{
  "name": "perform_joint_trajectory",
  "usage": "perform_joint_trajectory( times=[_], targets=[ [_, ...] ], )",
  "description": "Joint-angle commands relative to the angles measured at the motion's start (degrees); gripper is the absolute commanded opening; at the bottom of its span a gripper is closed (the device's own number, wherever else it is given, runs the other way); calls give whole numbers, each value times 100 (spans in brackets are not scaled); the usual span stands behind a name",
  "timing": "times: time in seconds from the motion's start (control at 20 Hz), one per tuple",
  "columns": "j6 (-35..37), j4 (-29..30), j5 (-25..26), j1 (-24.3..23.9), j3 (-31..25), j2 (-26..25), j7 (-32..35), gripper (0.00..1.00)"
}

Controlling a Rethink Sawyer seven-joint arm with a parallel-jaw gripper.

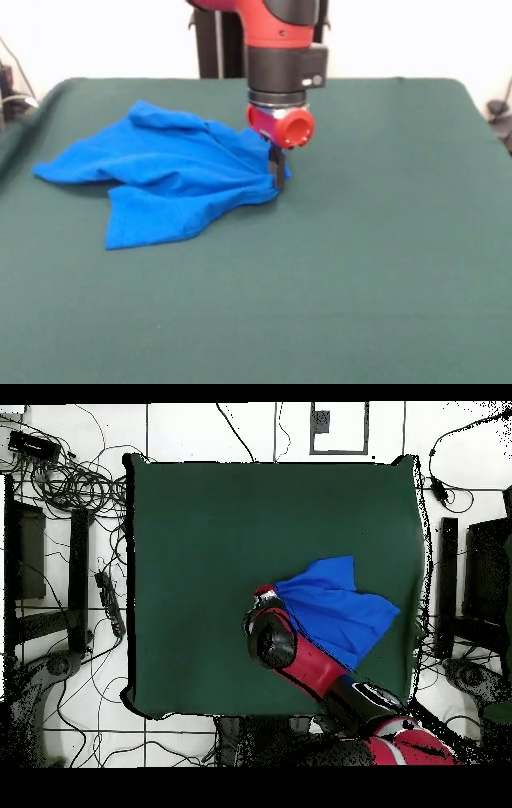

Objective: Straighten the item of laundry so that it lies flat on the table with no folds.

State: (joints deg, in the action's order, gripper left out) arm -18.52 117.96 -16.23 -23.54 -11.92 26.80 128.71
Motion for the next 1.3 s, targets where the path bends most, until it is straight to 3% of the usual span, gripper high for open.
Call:
perform_joint_trajectory(
  times=[0.05, 0.65, 0.8, 0.85, 0.9, 1.1, 1.3],
  targets=[
    [738, -780, -740, 465, -572, -369, 1135, 0],
    [930, -879, -1070, 660, -501, -247, 1135, 0],
    [744, -967, -1197, 768, -309, -409, 1119, 0],
    [752, -970, -1423, 1004, -13, -402, 1045, 0],
    [760, -973, -1648, 1240, 282, -395, 970, 100],
    [442, -883, -1226, 840, -184, -556, 1217, 100],
    [474, -733, -1295, 819, -281, -504, 1393, 100]
  ],
)
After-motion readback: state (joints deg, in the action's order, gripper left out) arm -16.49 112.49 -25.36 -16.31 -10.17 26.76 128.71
